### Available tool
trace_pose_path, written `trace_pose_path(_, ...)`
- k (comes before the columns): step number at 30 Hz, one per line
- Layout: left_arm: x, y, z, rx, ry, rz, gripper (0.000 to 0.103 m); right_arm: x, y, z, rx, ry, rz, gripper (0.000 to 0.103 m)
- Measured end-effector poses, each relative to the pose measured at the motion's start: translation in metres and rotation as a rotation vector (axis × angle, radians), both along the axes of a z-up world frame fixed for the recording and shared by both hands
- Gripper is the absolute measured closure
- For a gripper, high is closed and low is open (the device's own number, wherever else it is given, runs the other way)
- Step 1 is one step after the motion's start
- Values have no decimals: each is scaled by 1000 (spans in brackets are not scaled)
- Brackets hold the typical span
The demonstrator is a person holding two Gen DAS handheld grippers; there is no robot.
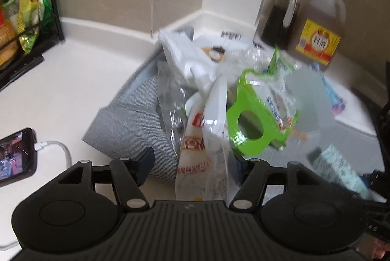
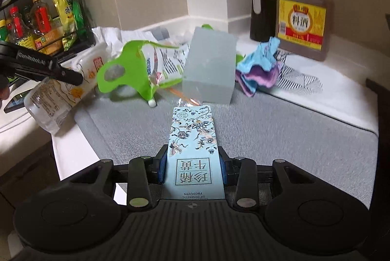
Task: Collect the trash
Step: 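Carry the pouch and carton down toward the blue trash bin with both tools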
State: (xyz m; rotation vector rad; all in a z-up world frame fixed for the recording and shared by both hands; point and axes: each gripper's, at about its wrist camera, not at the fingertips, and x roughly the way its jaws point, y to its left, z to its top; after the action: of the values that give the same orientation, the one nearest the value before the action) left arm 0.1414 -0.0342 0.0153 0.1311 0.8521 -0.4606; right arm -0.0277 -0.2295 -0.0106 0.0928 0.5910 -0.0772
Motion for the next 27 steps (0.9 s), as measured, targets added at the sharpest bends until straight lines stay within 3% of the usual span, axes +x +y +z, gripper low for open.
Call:
trace_pose_path(3,-2,2,-2,-17,11,-5,84,-1,0,1,-13,-7,-2,61)
trace_pose_path(5,-8,3,4,-14,-12,-4,93,-2,3,2,-43,-18,1,61)
trace_pose_path(18,-85,41,61,-132,-120,9,93,-36,23,42,-62,-156,-11,61)
trace_pose_path(24,-147,75,55,-132,-126,27,93,-71,45,55,-43,-200,7,61)
trace_pose_path(27,-184,94,43,-88,-119,47,93,-96,65,58,-35,-211,47,61)
